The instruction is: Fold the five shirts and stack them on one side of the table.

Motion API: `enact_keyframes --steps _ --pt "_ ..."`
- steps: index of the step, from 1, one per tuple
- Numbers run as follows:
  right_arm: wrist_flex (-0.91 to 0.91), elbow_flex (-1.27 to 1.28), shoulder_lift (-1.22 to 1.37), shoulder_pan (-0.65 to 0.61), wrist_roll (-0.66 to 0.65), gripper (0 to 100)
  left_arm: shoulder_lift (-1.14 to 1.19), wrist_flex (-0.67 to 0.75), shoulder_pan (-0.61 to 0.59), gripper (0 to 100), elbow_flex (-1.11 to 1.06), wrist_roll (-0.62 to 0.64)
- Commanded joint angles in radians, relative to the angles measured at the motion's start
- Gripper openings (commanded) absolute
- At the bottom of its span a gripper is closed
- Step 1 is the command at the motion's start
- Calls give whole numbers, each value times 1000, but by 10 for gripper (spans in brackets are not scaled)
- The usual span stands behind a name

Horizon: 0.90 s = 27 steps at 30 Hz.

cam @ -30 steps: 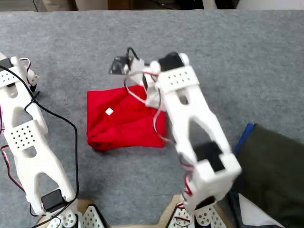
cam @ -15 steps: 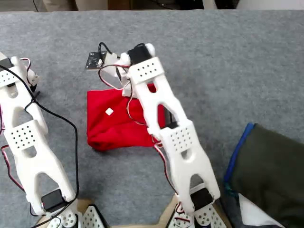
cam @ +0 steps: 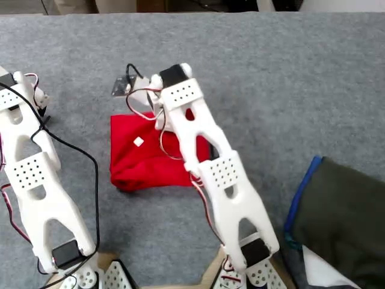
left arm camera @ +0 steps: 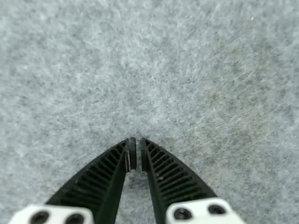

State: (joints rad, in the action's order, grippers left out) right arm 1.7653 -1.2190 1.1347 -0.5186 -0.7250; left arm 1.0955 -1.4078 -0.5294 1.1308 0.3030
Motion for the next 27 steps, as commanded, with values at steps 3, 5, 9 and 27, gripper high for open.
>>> enact_keyframes --steps 3,5,9,27 --pt "12 -54 10 28 25 177 -16 11 8 43 48 -5" --pt "14 -56 8 38 25 159 -16 11 8 43 48 -5" --pt "15 -56 -10 41 25 58 -16 12 9 43 48 -6" --pt "15 -74 -99 41 -2 143 -16 12 9 43 48 -6"
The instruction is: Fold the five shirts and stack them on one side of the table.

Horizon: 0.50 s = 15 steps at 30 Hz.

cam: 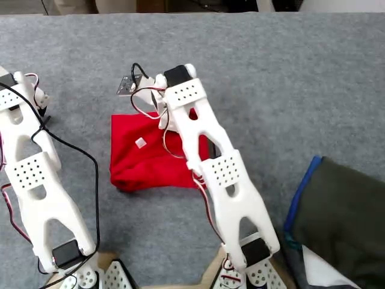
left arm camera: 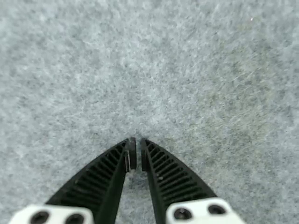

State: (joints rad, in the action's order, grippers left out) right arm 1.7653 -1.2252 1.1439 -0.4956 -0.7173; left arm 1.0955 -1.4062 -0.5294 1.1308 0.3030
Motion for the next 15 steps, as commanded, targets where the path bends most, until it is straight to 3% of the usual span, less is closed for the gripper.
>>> enact_keyframes --steps 1,15 --pt "15 -81 -108 18 -8 157 -16 11 9 43 48 -6" --pt "21 -136 -120 18 8 167 -16 11 11 43 48 -6"
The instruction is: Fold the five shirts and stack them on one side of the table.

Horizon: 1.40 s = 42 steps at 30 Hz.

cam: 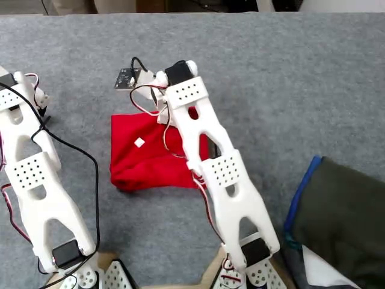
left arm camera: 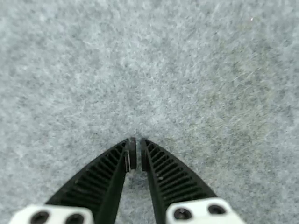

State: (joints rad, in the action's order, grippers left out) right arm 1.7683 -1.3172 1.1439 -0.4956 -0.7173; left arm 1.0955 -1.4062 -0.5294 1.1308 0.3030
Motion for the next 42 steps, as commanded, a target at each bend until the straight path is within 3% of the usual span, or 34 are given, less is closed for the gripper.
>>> enact_keyframes --steps 1,14,42 --pt "18 -39 -133 18 12 167 -16 11 11 43 48 -6" --pt "0 361 -351 18 17 167 -16 12 11 43 48 -6" --pt "-66 259 -148 21 14 167 -15 11 18 43 48 -26"
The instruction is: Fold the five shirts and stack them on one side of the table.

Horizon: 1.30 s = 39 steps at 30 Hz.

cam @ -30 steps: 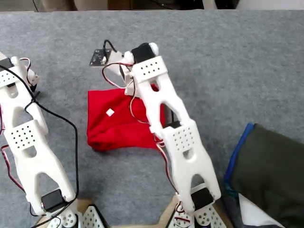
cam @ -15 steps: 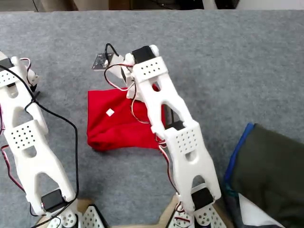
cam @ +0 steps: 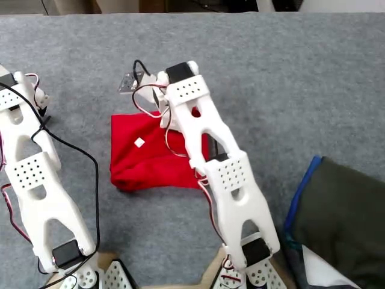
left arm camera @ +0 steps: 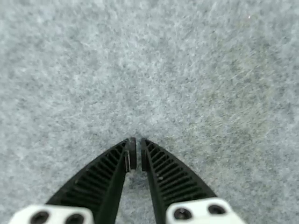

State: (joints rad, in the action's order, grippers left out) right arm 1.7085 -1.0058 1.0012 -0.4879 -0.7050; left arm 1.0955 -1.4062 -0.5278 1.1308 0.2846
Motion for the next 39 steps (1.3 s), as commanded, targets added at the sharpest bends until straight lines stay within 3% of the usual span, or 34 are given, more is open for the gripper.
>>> enact_keyframes --steps 1,7,15,39 --pt "-6 -53 -5 13 2 167 -15 11 17 43 48 -8" --pt "-6 -56 -7 12 5 162 -15 11 17 43 48 -8" --pt "51 -173 -5 15 11 9 -13 11 17 43 48 -8" --pt "72 -213 -4 -13 -38 9 -13 11 17 43 48 -8"
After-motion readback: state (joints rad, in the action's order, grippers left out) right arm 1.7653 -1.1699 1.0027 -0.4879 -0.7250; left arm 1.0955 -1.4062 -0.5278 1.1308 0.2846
